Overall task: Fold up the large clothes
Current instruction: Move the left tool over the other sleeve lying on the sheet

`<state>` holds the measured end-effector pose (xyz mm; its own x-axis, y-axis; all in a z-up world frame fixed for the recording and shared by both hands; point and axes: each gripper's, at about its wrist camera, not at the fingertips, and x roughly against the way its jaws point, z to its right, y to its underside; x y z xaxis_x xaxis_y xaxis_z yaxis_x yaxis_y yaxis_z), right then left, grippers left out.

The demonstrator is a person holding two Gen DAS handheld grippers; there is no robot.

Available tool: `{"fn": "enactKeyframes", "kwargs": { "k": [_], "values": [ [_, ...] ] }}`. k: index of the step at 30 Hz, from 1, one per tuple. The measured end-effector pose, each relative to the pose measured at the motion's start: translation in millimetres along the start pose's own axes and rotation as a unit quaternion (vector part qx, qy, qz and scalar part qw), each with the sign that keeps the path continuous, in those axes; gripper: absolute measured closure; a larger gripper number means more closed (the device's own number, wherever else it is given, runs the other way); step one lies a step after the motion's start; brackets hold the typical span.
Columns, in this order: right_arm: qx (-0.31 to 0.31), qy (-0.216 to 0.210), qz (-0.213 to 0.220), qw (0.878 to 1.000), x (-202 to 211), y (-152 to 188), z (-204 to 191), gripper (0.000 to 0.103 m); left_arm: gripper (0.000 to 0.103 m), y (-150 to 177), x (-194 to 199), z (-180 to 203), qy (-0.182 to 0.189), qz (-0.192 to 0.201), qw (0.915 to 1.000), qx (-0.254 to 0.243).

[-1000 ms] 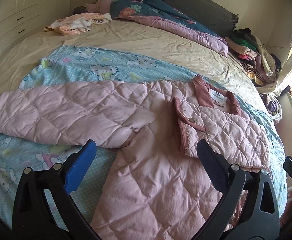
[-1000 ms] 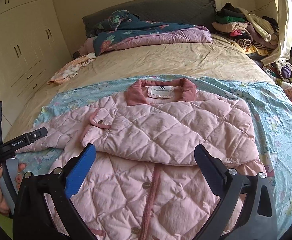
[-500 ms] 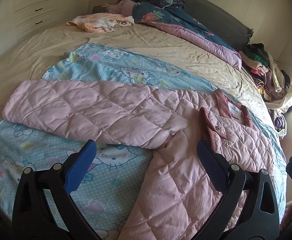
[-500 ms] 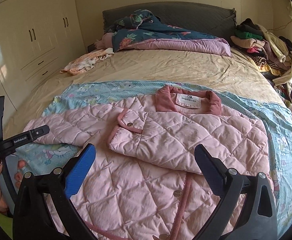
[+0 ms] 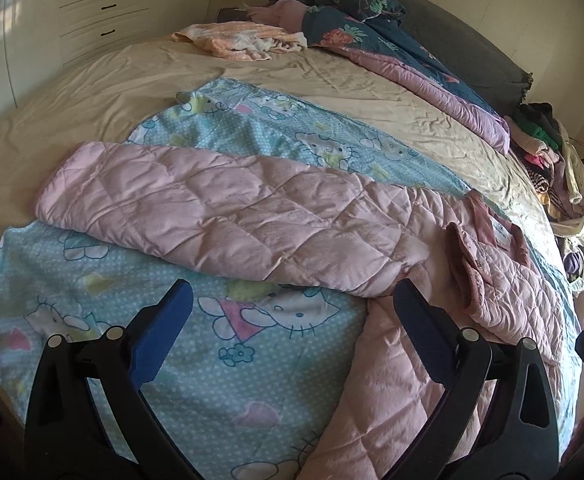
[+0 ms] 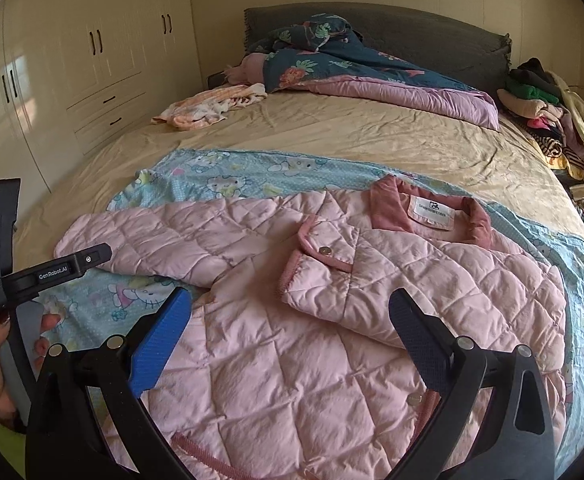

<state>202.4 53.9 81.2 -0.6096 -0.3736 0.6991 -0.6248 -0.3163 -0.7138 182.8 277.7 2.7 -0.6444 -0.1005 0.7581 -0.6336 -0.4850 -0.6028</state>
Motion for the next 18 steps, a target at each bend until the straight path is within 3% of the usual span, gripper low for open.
{"fn": "enactKeyframes", "kwargs": {
  "k": [18],
  "values": [
    [0.057, -0.028, -0.02, 0.998, -36.5, -1.2, -56.4, 0.004, 0.009, 0.4, -23.5, -58.9, -0.034, -0.019, 0.9981, 0.049]
  ]
}}
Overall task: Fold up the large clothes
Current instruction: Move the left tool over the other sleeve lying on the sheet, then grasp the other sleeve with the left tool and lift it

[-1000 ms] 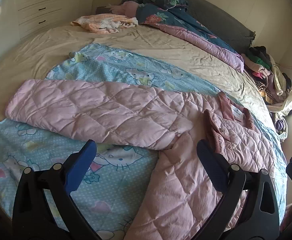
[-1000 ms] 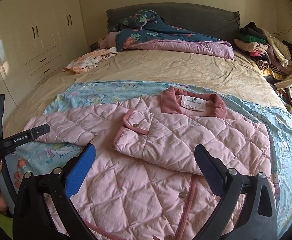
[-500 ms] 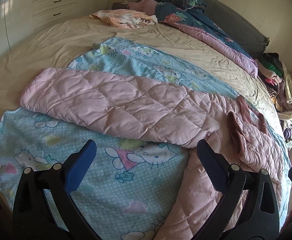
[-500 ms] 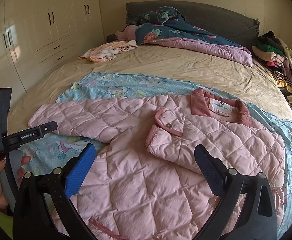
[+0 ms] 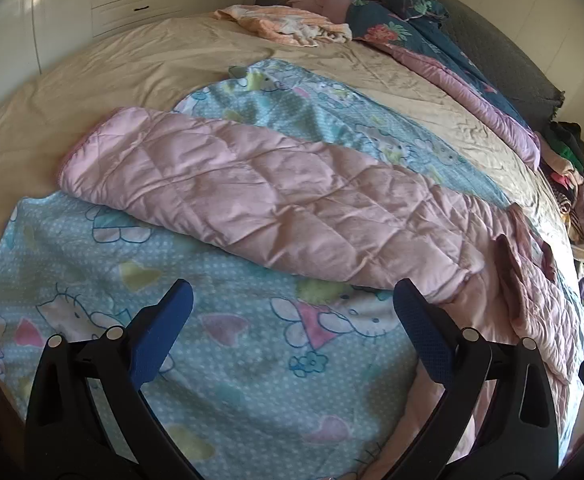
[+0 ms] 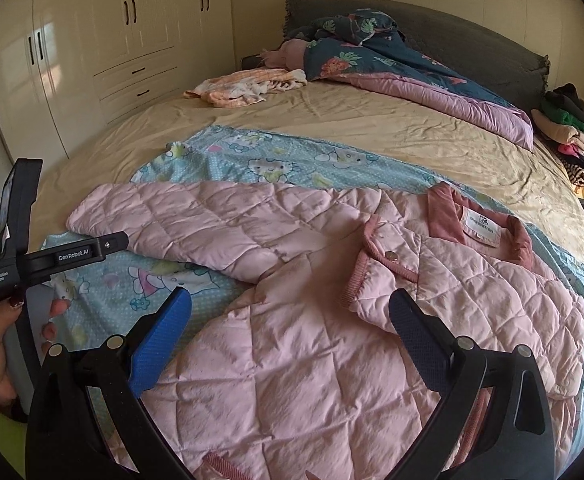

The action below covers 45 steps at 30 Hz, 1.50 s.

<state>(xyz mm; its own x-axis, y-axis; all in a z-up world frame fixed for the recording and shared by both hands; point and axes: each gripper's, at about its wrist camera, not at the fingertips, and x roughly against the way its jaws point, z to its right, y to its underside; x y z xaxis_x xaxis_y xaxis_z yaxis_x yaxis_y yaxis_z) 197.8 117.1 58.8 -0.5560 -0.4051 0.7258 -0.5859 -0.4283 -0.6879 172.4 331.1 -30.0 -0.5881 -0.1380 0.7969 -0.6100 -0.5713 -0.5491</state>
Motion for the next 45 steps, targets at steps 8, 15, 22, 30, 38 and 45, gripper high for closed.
{"fn": "enactKeyframes", "kwargs": {
  "k": [8, 15, 22, 30, 38, 45],
  "values": [
    [0.015, -0.014, -0.014, 1.0, -20.9, -1.7, -16.9, 0.004, 0.009, -7.0, -17.7, -27.5, -0.022, -0.007, 0.9993, 0.03],
    [0.025, -0.022, -0.027, 0.999, -39.7, -0.4, -29.6, 0.004, 0.009, -8.6, -36.4, -54.0, -0.018, -0.017, 0.9972, 0.071],
    [0.025, -0.028, -0.035, 0.999, -50.0, 0.8, -33.5, 0.004, 0.009, -19.1, -62.0, -84.6, -0.009, -0.027, 0.9886, 0.148],
    [0.018, -0.023, -0.028, 0.999, -44.8, -0.8, -24.9, 0.004, 0.013, -36.9, -76.0, -96.8, -0.005, 0.009, 0.9848, 0.173],
    [0.011, -0.024, -0.012, 1.0, -24.7, 1.6, -14.5, 0.004, 0.094, -54.7, -45.1, -79.5, 0.011, 0.067, 0.9892, 0.13],
    [-0.005, -0.021, 0.007, 1.0, 0.5, 5.6, -3.0, 0.004, 0.096, -69.3, 11.9, -34.6, 0.045, 0.125, 0.988, 0.079]
  ]
}}
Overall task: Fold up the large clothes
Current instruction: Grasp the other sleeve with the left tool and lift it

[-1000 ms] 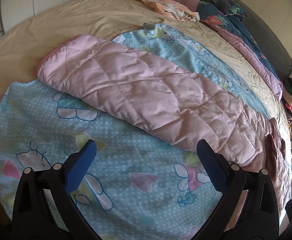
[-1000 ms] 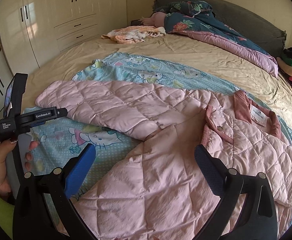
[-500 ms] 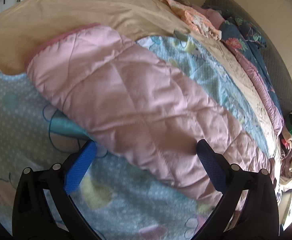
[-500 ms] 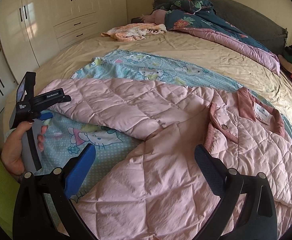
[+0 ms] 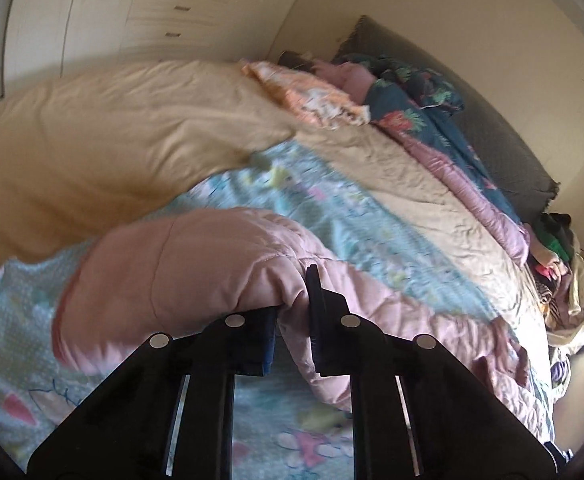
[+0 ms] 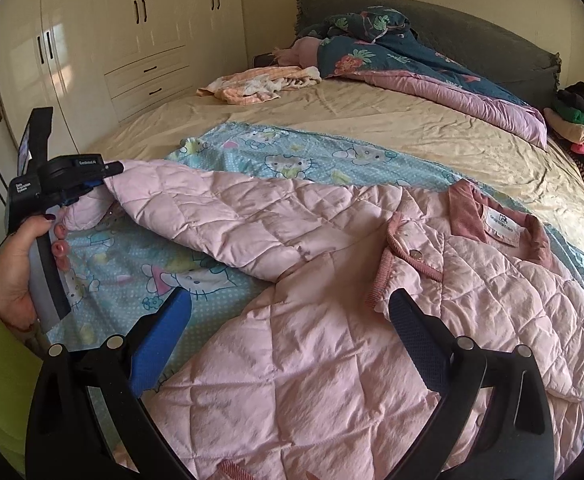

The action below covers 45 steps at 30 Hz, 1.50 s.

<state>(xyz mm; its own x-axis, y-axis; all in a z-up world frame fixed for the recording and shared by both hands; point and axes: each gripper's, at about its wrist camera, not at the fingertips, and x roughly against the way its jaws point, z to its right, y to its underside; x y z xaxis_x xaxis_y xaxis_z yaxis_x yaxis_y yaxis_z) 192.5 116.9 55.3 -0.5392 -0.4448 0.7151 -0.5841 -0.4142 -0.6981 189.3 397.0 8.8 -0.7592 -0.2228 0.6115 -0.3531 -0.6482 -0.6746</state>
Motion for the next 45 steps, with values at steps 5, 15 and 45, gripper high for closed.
{"fn": "enactKeyframes", "kwargs": {
  "k": [5, 15, 45],
  "values": [
    [-0.011, 0.002, 0.016, 1.0, 21.2, 2.3, 8.3, 0.004, 0.097, -7.7, 18.6, 37.1, 0.02, 0.015, 0.9992, -0.032],
    [-0.036, 0.018, 0.039, 0.998, 57.4, 8.2, 35.7, 0.004, 0.098, -0.9, 42.1, 99.2, 0.052, 0.036, 0.9946, -0.082],
    [-0.098, 0.094, 0.068, 0.988, 119.2, 47.5, 120.0, 0.004, 0.098, 67.2, 59.5, 244.6, 0.168, 0.012, 0.9643, -0.204]
  ]
}}
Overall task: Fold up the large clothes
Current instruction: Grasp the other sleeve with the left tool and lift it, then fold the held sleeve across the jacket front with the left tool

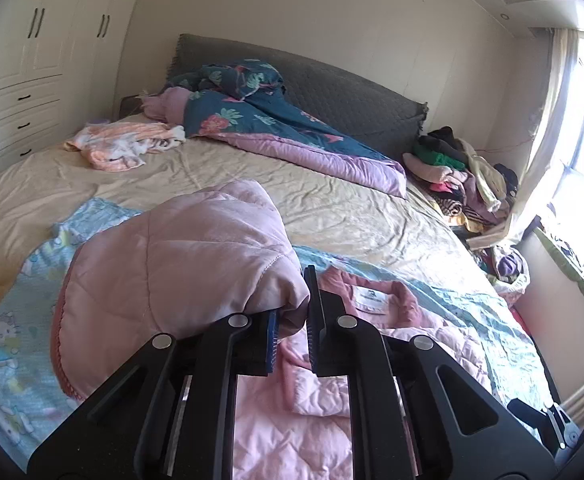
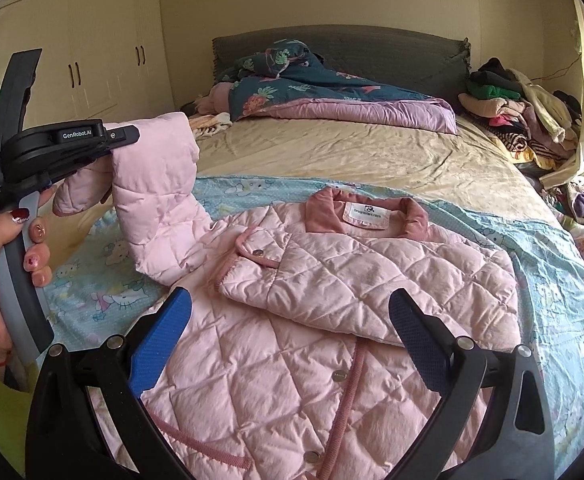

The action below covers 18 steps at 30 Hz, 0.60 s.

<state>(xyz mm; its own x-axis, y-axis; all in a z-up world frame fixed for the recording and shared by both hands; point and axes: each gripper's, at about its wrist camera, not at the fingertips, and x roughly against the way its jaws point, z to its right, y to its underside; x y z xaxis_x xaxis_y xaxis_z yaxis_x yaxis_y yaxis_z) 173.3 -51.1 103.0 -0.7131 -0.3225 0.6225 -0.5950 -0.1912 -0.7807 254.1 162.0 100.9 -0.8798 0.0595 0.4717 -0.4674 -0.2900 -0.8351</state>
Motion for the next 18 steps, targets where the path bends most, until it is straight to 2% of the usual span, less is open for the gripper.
{"fn": "enactKeyframes", "kwargs": {
  "k": [10, 18],
  "values": [
    [-0.025, 0.015, 0.001, 1.0, 6.6, 5.4, 36.5, 0.004, 0.098, 15.8, -18.1, 47.4, 0.039, -0.019, 0.9983, -0.039],
    [-0.048, 0.032, -0.001, 0.998, 9.5, 11.6, 69.7, 0.004, 0.098, 39.3, -45.6, 86.8, 0.069, -0.057, 0.9932, -0.075]
  ]
}}
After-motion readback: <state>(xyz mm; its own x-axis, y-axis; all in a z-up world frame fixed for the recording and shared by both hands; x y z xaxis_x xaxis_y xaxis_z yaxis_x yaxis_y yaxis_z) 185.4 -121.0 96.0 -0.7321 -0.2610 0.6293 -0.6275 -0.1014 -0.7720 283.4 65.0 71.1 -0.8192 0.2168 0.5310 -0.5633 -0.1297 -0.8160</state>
